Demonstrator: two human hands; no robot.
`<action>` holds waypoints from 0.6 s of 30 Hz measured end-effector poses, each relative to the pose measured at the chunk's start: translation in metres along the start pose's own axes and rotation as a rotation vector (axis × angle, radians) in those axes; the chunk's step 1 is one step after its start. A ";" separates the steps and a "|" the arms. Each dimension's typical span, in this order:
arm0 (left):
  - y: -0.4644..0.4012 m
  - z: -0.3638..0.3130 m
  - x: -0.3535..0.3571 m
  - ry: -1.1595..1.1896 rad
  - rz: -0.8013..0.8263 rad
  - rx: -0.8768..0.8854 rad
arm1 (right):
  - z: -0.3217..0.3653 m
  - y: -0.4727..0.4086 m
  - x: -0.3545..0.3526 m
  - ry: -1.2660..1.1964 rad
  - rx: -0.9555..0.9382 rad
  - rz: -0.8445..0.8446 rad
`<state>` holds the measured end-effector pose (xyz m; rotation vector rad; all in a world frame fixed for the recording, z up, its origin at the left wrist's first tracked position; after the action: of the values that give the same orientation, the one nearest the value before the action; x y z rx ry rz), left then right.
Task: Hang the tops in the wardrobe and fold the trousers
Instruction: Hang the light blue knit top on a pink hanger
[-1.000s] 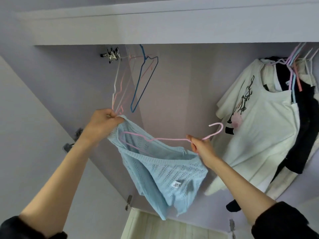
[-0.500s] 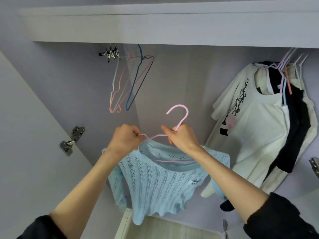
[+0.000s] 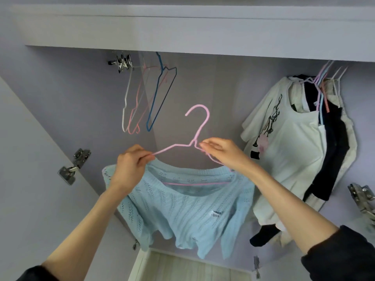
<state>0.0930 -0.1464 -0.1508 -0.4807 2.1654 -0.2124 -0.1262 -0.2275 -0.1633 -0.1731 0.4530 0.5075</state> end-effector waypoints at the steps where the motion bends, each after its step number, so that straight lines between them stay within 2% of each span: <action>1: 0.000 0.004 -0.004 -0.010 -0.022 -0.005 | -0.010 0.002 -0.007 0.092 0.015 0.023; 4: -0.002 0.019 -0.015 -0.007 -0.090 -0.049 | -0.046 0.008 -0.020 0.392 0.086 0.094; 7: -0.003 0.027 -0.018 0.013 -0.120 -0.069 | -0.057 0.007 -0.032 0.509 0.068 0.033; 11: -0.004 0.032 -0.018 0.073 -0.125 -0.086 | -0.058 0.003 -0.048 0.488 0.033 -0.064; 18: -0.007 0.019 -0.010 0.066 -0.087 -0.027 | -0.031 -0.001 -0.051 0.285 -0.065 -0.213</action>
<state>0.1150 -0.1479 -0.1527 -0.5909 2.2163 -0.2504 -0.1766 -0.2583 -0.1671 -0.3548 0.6881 0.2881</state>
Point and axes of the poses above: each hand's wrist, its own y-axis away from the middle knuckle, its own x-axis out of the palm, z = x × y, the point moved 8 cm from there along -y, towards the middle knuckle, and after that the axes turned 4 degrees about -x, right-handed, at the moved point
